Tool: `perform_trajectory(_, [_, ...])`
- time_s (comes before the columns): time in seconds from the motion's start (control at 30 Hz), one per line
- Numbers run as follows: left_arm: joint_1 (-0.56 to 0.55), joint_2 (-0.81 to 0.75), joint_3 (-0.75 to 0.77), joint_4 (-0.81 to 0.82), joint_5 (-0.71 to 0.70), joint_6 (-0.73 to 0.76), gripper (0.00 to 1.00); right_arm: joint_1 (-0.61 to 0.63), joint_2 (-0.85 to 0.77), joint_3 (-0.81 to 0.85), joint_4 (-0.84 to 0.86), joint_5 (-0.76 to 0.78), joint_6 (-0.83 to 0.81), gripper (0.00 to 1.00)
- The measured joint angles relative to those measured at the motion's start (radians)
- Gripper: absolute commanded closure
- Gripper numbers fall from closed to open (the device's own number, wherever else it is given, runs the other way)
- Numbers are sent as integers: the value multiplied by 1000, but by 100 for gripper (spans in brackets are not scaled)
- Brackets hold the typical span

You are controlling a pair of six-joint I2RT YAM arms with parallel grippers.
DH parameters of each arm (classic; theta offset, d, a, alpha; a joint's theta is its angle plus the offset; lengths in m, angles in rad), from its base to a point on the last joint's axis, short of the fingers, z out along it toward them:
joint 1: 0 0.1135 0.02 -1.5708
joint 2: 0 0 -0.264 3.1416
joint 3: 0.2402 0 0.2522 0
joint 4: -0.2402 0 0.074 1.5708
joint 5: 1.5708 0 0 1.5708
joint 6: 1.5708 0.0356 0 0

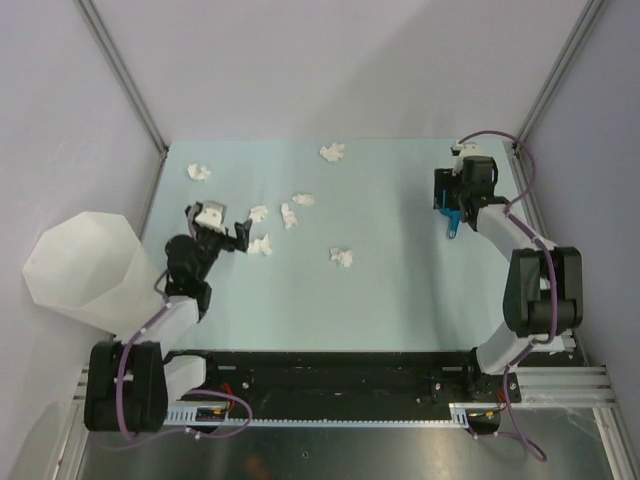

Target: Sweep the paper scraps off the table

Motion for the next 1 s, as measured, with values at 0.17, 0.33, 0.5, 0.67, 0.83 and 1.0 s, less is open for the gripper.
perform_trajectory(0.17, [-7, -77, 226, -269, 105, 61, 12, 0, 164, 151, -174, -21, -54, 26])
perform_trajectory(0.33, [-31, -75, 319, -543, 168, 104, 13, 13, 303, 278, -263, -35, -106, 24])
perform_trajectory(0.5, [-46, -96, 320, -705, 185, 116, 12, 33, 454, 429, -343, -19, -160, 28])
perform_trajectory(0.67, [-50, -190, 320, -763, 187, 129, 12, 42, 582, 589, -449, -7, -208, 44])
perform_trajectory(0.83, [-54, -269, 319, -784, 191, 129, 12, 41, 602, 634, -516, -16, -227, 73])
perform_trajectory(1.0, [-55, -285, 319, -823, 200, 129, 12, 40, 577, 586, -517, -67, -180, 90])
